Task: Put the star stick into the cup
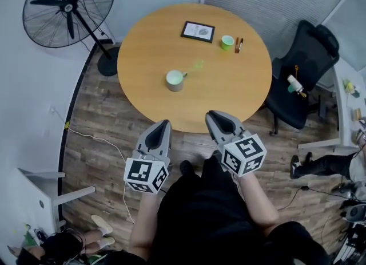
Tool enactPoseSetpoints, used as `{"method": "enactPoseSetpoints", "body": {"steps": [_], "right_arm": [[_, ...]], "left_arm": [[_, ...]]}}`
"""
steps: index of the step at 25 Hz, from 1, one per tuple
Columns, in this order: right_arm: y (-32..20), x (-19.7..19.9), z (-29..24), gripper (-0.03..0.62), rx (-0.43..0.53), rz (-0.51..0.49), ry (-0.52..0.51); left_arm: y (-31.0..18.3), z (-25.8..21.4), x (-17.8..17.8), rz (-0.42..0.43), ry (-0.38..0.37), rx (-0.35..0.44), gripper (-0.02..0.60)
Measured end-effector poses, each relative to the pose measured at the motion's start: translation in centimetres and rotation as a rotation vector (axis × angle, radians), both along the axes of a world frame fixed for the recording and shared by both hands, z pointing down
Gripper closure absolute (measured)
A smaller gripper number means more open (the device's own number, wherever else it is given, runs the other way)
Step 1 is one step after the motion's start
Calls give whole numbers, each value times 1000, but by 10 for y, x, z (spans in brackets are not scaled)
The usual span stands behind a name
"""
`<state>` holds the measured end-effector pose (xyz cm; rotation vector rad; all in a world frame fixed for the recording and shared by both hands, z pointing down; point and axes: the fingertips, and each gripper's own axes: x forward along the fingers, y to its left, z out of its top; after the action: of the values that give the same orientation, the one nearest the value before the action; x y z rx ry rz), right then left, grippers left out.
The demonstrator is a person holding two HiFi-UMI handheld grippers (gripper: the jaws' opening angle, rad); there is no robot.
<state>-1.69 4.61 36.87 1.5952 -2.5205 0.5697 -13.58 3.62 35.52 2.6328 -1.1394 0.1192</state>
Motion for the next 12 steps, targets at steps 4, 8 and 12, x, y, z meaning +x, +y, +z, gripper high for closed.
{"method": "enactPoseSetpoints", "body": {"steps": [4,8,12], "right_arm": [[11,0,-10,569,41,-21,-2],[22,-1,-18,585,67,-42,-20],[28,2,-21,585,80,-56,-36]], "left_arm": [[8,-2,8,10,8,5,581],[14,-7,12,9,17,12,582],[18,-7,18,7,18,11,583]]}}
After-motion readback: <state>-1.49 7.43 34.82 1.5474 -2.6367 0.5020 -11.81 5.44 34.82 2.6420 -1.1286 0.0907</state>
